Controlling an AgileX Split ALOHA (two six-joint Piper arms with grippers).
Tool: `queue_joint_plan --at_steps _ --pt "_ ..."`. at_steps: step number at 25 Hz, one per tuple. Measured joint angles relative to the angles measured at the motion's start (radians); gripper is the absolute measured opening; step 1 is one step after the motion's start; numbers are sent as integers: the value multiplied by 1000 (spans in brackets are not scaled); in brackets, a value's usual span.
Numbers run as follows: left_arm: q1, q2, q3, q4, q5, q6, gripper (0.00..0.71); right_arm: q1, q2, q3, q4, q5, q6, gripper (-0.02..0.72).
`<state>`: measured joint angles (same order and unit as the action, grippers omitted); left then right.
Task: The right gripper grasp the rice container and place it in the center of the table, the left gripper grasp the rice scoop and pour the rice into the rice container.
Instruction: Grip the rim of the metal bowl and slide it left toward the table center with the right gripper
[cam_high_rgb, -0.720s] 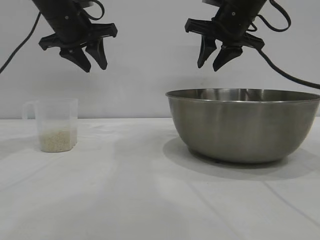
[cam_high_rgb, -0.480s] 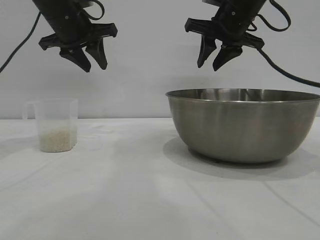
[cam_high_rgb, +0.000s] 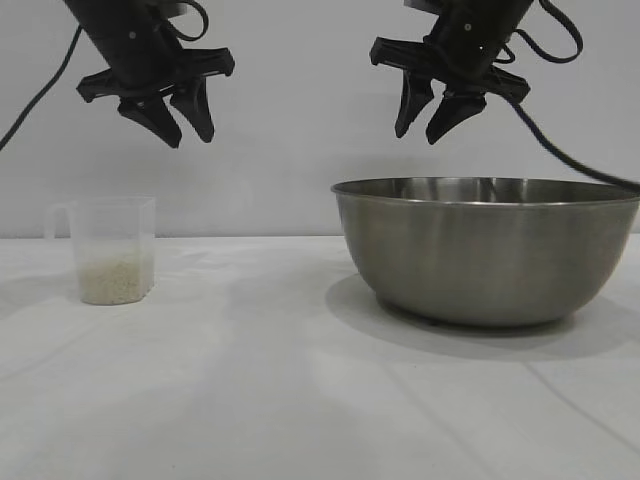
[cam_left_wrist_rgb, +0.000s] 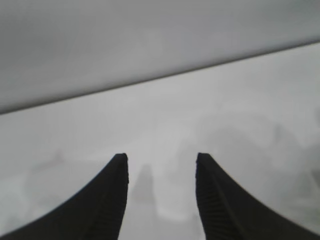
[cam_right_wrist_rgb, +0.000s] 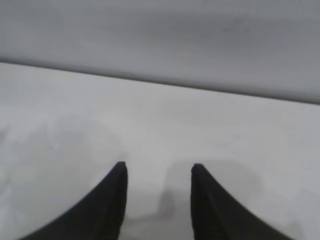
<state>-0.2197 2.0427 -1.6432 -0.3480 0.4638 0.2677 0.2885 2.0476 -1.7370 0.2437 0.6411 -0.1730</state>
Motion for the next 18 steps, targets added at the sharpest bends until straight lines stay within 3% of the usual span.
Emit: queue_joint_plan --at_steps 4,9,11,18 --pt "0 -73 101 -8 -24 22 258 -2 -99 134 -29 -43 0 251" --pt "0 -189 290 -99 -152 125 258 -8 -288 449 -32 -226 0 251" --pt "0 -221 347 -128 -200 173 258 -8 -362 552 -32 -261 0 251" --pt "0 -240 394 -155 -188 209 258 -28 -432 631 -5 -110 0 251"
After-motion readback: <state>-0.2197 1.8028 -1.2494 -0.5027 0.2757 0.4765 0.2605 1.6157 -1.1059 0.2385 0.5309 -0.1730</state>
